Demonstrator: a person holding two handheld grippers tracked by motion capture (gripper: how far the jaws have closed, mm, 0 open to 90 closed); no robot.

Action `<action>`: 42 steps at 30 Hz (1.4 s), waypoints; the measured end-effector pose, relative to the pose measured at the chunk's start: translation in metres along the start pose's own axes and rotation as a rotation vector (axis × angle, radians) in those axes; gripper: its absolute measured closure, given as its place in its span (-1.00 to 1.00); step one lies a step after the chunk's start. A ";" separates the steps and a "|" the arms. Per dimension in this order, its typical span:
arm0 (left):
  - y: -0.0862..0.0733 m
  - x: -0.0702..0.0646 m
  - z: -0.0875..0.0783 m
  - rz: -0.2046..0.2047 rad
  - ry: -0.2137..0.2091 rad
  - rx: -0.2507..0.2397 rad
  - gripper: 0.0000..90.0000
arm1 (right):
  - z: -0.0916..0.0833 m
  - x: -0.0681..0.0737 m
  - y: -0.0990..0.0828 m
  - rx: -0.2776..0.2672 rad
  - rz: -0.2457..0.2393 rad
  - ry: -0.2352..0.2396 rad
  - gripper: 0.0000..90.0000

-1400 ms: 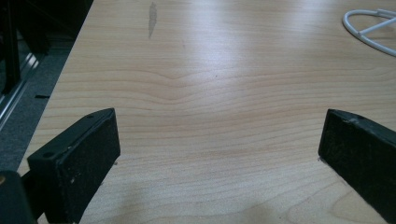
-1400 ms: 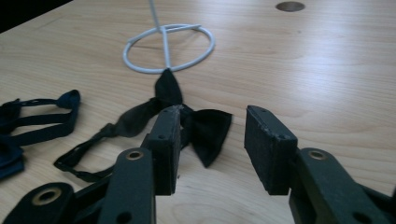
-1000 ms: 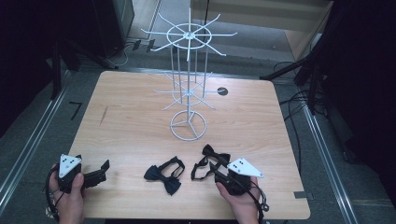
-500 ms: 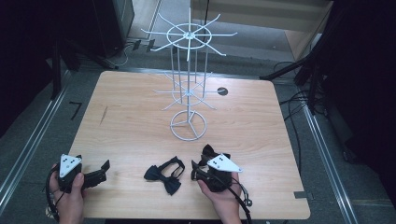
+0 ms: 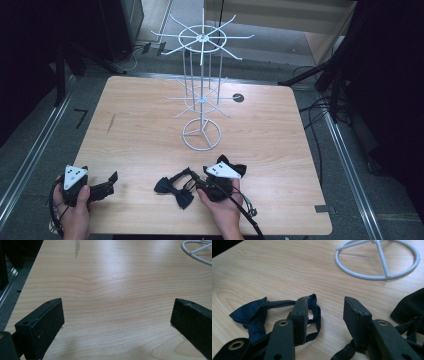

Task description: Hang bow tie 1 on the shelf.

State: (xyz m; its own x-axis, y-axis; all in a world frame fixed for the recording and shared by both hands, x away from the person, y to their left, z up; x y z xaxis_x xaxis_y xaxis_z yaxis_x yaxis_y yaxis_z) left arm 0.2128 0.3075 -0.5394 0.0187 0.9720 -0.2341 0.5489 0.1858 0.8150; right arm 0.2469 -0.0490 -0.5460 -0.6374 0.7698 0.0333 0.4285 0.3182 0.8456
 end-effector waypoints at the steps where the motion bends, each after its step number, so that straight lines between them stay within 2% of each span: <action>1: 0.000 0.000 0.000 0.001 0.001 0.002 -1.00 | 0.001 0.000 0.000 0.004 0.005 0.001 0.26; 3: 0.000 0.000 0.000 0.001 0.002 0.005 -1.00 | 0.005 0.002 -0.001 0.020 0.018 0.004 0.26; 11: 0.000 0.000 0.000 0.002 0.000 0.008 -1.00 | 0.015 0.008 -0.006 0.079 0.005 0.013 0.30; 12: 0.000 0.000 0.000 0.003 0.001 0.010 -1.00 | 0.015 0.009 -0.007 0.086 -0.012 0.009 0.37; 15: 0.000 0.000 0.001 0.003 0.002 0.010 -1.00 | 0.016 0.010 -0.007 0.093 -0.024 0.010 0.46; 17: 0.000 0.000 0.001 0.003 0.003 0.010 -1.00 | 0.016 0.012 -0.008 0.100 -0.050 -0.001 0.67; 18: 0.000 0.000 0.001 0.004 0.003 0.010 -1.00 | 0.016 0.012 -0.008 0.100 -0.050 -0.001 0.67; 19: 0.000 0.000 0.001 0.004 0.003 0.010 -1.00 | 0.016 0.012 -0.008 0.101 -0.058 -0.001 0.76; 20: 0.000 0.000 0.001 0.004 0.004 0.010 -1.00 | 0.016 0.014 -0.008 0.107 -0.080 0.005 0.95; 22: 0.000 0.000 0.001 0.004 0.003 0.011 -1.00 | 0.016 0.014 -0.008 0.107 -0.085 0.007 1.00; 26: 0.000 -0.001 0.001 0.006 0.006 0.009 -1.00 | 0.012 0.017 -0.006 0.066 -0.122 0.000 1.00; 28: 0.000 -0.001 0.001 0.007 0.007 0.007 -1.00 | 0.010 0.017 -0.005 0.054 -0.126 -0.009 1.00; 31: 0.000 -0.001 0.001 0.009 0.007 0.005 -1.00 | 0.005 0.016 -0.001 0.013 -0.129 -0.022 1.00; 34: 0.000 -0.001 0.001 0.007 0.010 0.003 -1.00 | -0.005 0.015 0.007 -0.064 -0.156 -0.024 1.00; 36: 0.000 -0.001 0.001 0.007 0.010 0.002 -1.00 | -0.007 0.015 0.008 -0.072 -0.159 -0.031 1.00; 37: 0.000 -0.001 0.001 0.008 0.010 0.004 -1.00 | -0.011 0.015 0.011 -0.100 -0.169 -0.037 1.00; 38: 0.000 -0.001 0.001 0.008 0.010 0.004 -1.00 | -0.011 0.015 0.011 -0.100 -0.169 -0.037 1.00; 40: 0.000 -0.001 0.001 0.006 0.009 0.006 -1.00 | -0.017 0.015 0.018 -0.144 -0.188 -0.041 1.00; 42: 0.000 -0.001 0.001 0.005 0.007 0.007 -1.00 | -0.021 0.015 0.023 -0.163 -0.193 -0.044 1.00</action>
State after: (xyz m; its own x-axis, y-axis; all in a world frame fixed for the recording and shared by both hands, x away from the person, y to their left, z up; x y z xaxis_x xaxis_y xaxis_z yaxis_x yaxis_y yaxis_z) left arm 0.2137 0.3065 -0.5399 0.0157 0.9740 -0.2261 0.5544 0.1797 0.8126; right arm 0.2334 -0.0414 -0.5155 -0.6676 0.7279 -0.1567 0.1905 0.3704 0.9091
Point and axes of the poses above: each handheld gripper's, and its own axes: z roughly forward along the jaws, y roughly out of its top, x roughly to its left, the point moved 3 cm from there along z, roughly forward along the jaws, and after that the axes turned 12 degrees about -z, right-handed, at the moved point
